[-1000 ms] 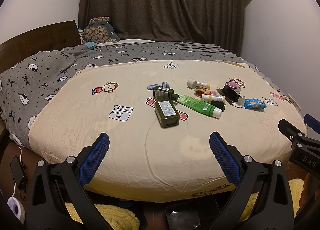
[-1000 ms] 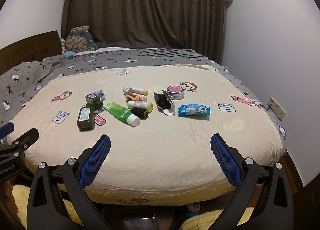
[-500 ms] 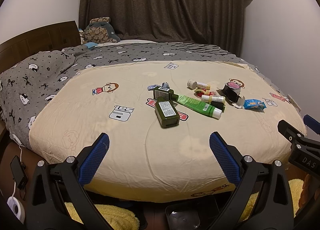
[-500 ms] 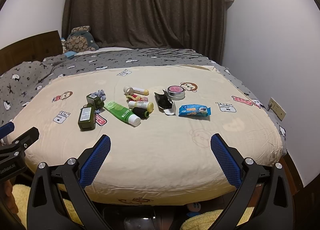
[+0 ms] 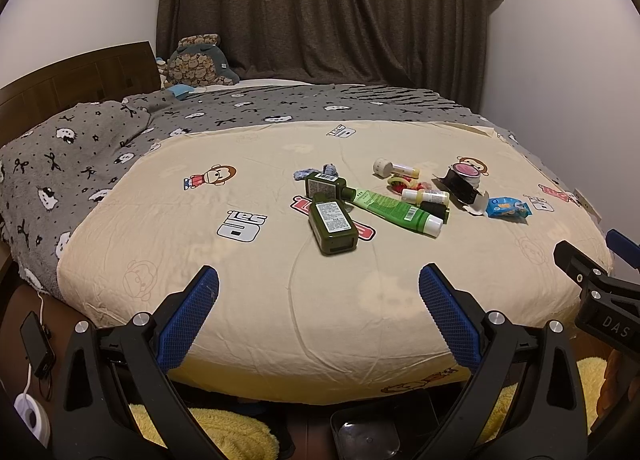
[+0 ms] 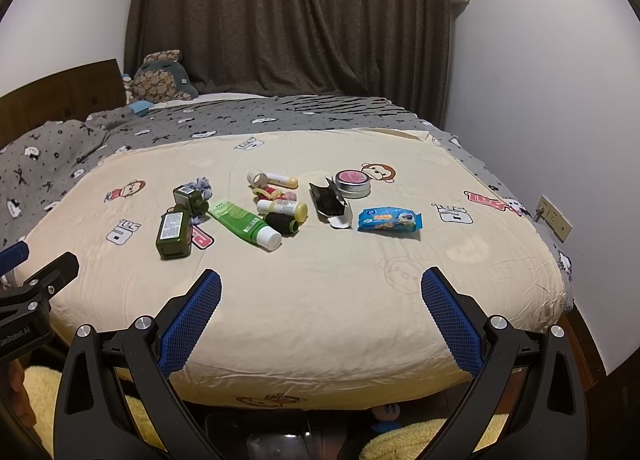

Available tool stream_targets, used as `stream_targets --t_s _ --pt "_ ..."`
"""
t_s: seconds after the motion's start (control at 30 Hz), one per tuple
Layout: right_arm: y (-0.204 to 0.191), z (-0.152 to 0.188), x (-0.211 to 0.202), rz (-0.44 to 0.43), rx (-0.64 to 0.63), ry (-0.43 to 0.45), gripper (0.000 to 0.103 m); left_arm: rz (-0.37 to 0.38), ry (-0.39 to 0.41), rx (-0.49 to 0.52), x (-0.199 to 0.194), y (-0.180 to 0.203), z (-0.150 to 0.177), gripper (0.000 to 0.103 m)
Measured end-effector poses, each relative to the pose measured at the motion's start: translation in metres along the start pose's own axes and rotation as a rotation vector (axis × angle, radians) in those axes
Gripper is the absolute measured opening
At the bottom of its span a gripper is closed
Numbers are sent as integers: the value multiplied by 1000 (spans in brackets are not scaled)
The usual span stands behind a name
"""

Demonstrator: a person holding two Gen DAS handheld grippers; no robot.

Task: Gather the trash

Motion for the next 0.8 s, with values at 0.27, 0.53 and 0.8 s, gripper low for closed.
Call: stream_targets --t_s 0.27,0.53,0.8 --pt "1 2 1 -2 2 -8 100 -2 -6 0 2 2 1 95" --pt "5 7 10 -50 10 1 100 -14 -25 -13 13 -4 6 95" --pt "21 11 32 -2 22 -12 100 27 -78 -17 44 -2 11 95"
Point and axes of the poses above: each gripper's, at about its wrist camera, not at the fingertips, and x roughly the way its jaws point, y to its right, z to its underside, the point moved 2 cm from there along x, roughly the way its jaws point, and after that the axes turned 2 degrees about x, right-handed, at the moved point
